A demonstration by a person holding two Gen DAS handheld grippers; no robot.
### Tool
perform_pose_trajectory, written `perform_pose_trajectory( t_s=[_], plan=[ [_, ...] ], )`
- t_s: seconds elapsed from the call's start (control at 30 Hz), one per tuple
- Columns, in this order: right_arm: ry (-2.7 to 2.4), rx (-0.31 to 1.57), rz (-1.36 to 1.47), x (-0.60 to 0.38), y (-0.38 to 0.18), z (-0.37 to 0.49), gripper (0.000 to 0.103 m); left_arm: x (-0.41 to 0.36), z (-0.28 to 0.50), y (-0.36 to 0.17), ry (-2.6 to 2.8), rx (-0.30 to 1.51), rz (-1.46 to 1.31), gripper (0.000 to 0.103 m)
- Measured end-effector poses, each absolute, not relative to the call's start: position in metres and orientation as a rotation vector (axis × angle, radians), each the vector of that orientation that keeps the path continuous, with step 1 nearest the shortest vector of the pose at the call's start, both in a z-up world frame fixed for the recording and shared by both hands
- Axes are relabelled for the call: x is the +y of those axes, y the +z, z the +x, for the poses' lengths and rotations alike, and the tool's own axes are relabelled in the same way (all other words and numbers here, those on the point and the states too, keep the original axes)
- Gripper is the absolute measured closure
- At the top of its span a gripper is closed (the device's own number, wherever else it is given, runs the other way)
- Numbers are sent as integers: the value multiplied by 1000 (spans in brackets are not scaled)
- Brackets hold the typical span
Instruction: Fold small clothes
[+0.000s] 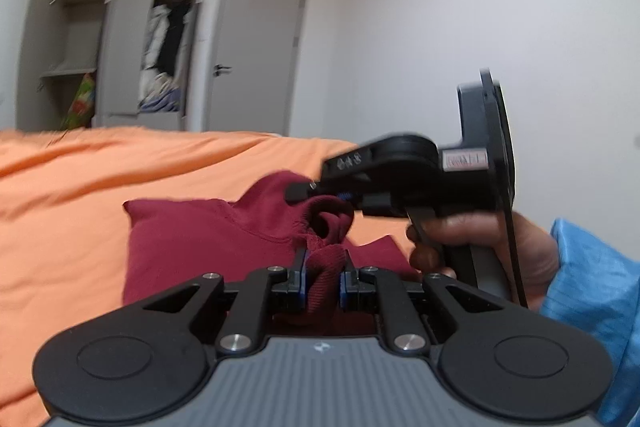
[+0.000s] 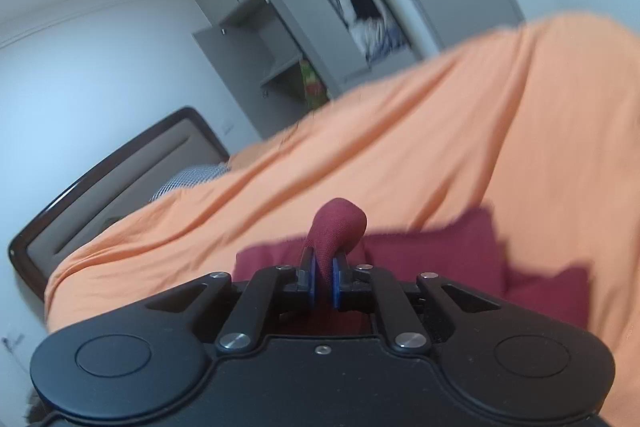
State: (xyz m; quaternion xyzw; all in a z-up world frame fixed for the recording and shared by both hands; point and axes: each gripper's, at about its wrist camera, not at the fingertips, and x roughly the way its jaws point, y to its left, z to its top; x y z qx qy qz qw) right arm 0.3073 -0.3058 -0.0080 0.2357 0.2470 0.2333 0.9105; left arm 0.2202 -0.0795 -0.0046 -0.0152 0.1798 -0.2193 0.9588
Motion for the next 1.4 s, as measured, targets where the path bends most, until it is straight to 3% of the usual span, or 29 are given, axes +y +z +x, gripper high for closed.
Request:
perform_pose_trajectory(
  t_s=[0.23, 0.4, 0.67, 0.77, 0.8, 0.83, 0.9, 1.0, 1.1, 1.23, 1.4],
  plan=[
    [378, 443, 429, -353, 5, 283, 95, -128, 233, -9, -577, 388, 24, 89],
    [294, 499, 408, -369, -27, 270, 95, -146, 246, -35, -621, 502, 38, 89],
    [242, 506, 501, -371, -56, 249, 95, -145, 248, -52, -652, 535, 85, 88],
    [223, 527, 493, -367, -60, 253, 93, -137, 259, -53, -662, 559, 49, 79],
    [213, 533, 487, -366, -63, 252, 89, -133, 262, -53, -674, 567, 27, 65],
    [203, 534, 481, -366, -64, 251, 85, -130, 263, -52, -686, 571, 4, 41],
    [186, 533, 466, -361, -61, 251, 78, -121, 264, -48, -682, 559, -37, 22],
    [154, 521, 426, -360, -57, 247, 64, -109, 263, -41, -672, 545, -62, 17],
    [110, 504, 375, -354, -55, 240, 33, -94, 269, -34, -582, 526, -95, 2],
    [58, 457, 294, -342, -51, 230, 5, -74, 281, -29, -421, 530, -155, 1],
    [50, 418, 258, -323, -49, 212, 1, -43, 297, -37, -196, 590, -219, 1]
  ],
)
